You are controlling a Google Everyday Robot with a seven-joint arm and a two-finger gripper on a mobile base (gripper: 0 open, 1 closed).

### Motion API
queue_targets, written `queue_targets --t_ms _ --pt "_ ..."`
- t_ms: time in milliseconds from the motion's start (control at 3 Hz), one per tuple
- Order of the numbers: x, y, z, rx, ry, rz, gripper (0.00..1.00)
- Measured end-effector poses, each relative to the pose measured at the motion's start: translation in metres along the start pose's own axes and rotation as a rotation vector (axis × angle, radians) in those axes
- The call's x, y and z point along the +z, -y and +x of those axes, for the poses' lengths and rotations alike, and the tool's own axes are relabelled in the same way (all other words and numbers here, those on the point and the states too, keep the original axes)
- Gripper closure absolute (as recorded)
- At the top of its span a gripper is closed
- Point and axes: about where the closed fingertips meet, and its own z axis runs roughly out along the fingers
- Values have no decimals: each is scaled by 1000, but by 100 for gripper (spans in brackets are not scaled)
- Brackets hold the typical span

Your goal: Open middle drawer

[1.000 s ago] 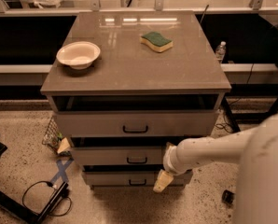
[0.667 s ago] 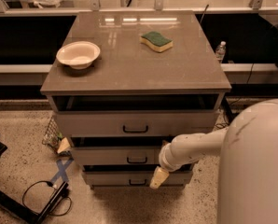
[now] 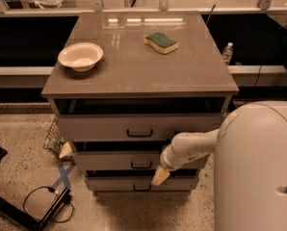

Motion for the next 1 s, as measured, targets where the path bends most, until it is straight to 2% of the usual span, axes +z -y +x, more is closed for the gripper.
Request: queue_targets --t_ms 333,1000 --pt "13 4 -7 -15 2 -16 39" --pt "-1 1 1 -13 -28 11 85"
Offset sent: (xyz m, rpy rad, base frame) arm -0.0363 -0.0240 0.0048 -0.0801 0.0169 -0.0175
